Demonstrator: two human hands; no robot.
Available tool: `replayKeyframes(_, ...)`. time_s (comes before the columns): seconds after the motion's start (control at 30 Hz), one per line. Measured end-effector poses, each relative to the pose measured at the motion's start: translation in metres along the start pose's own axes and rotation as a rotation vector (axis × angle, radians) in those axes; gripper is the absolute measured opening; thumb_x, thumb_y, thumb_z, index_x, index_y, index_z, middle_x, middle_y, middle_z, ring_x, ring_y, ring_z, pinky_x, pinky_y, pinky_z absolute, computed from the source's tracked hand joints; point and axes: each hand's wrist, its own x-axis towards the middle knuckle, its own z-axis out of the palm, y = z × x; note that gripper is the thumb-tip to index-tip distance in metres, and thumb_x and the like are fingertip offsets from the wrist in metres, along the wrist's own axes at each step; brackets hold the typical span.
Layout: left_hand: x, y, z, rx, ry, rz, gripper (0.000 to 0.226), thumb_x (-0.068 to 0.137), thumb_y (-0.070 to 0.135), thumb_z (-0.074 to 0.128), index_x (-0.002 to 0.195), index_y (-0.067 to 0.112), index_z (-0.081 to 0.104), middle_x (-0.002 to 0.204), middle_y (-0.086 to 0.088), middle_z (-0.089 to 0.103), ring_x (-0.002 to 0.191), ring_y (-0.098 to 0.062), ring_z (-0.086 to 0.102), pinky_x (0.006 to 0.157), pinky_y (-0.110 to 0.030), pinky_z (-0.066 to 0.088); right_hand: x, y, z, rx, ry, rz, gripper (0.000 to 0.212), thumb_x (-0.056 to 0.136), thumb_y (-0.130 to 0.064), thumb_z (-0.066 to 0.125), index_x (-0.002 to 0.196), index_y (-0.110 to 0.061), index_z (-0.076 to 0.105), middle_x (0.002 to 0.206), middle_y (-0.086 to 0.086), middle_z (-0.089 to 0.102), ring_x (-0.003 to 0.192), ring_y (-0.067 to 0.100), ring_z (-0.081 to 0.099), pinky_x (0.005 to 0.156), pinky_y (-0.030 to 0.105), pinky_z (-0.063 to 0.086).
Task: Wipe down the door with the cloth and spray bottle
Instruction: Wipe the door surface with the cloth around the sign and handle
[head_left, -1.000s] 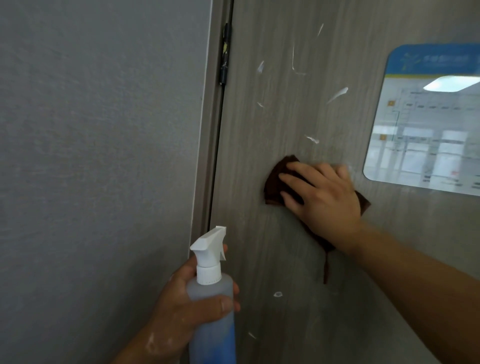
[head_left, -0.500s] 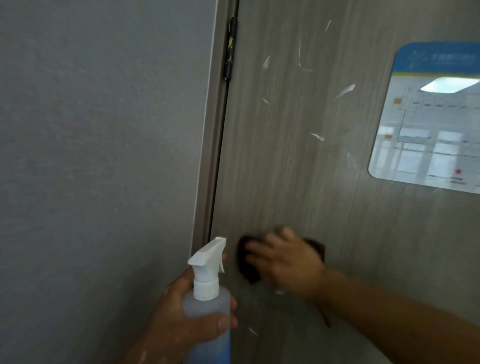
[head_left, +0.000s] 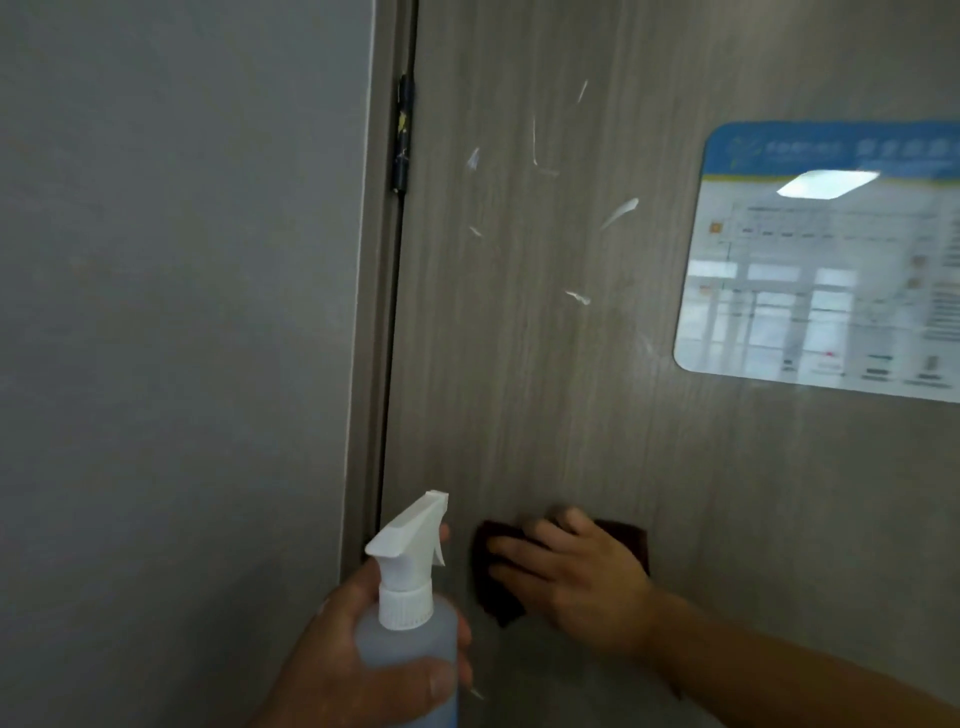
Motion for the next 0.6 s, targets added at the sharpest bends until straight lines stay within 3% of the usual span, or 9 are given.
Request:
replayKeyframes(0.13, 0.020, 0.019, 0.009, -0.074, -0.018, 0.022, 0.108, 0.022, 0.029, 0.101, 0.120, 0.015, 0.059, 0.083, -0.031, 0.070, 0.068, -0.045, 0.069, 0.061, -0.041, 0.057, -0.003, 0.037, -0.020, -0.091, 0.100, 0.191, 0.026, 0.096, -0.036, 0.064, 0.120, -0.029, 0.072, 0.135, -0.006, 0.065, 0.098, 0.022, 0.061, 0.079, 0.038, 0.034)
replayKeyframes(0.27, 0.051, 0.051, 0.030, -0.082, -0.118, 0.082, 0.088, 0.035, 0.025, 0.099, 0.116, 0.024, 0.066, 0.084, -0.026, 0.069, 0.069, -0.038, 0.068, 0.063, -0.040, 0.056, 0.017, 0.085, -0.050, -0.149, 0.284, 0.494, 0.028, 0.097, -0.036, 0.066, 0.121, -0.024, 0.074, 0.133, -0.002, 0.067, 0.096, 0.025, 0.063, 0.077, 0.040, 0.040)
replayKeyframes(0.37, 0.075, 0.074, 0.044, -0.077, -0.143, 0.101, 0.080, 0.044, 0.013, 0.089, 0.119, 0.017, 0.062, 0.084, -0.021, 0.070, 0.070, -0.035, 0.068, 0.061, -0.039, 0.056, 0.040, 0.114, -0.064, -0.178, 0.402, 0.677, 0.029, 0.095, -0.034, 0.068, 0.119, -0.020, 0.075, 0.130, 0.001, 0.068, 0.096, 0.025, 0.063, 0.077, 0.040, 0.039)
replayKeyframes(0.47, 0.092, 0.093, 0.049, -0.059, -0.156, 0.143, 0.067, 0.053, 0.012, 0.078, 0.118, 0.011, 0.058, 0.086, -0.019, 0.070, 0.072, -0.033, 0.070, 0.061, -0.037, 0.057, 0.051, 0.118, -0.064, -0.193, 0.451, 0.739, 0.029, 0.093, -0.033, 0.068, 0.118, -0.019, 0.075, 0.130, 0.002, 0.068, 0.096, 0.026, 0.064, 0.075, 0.040, 0.040)
replayKeyframes(0.6, 0.098, 0.098, 0.051, -0.048, -0.164, 0.151, 0.061, 0.053, 0.014, 0.078, 0.112, 0.017, 0.063, 0.088, -0.018, 0.070, 0.072, -0.032, 0.070, 0.062, -0.036, 0.057, 0.048, 0.113, -0.061, -0.199, 0.468, 0.770, 0.030, 0.092, -0.035, 0.070, 0.118, -0.020, 0.075, 0.129, 0.001, 0.068, 0.096, 0.025, 0.064, 0.074, 0.039, 0.039)
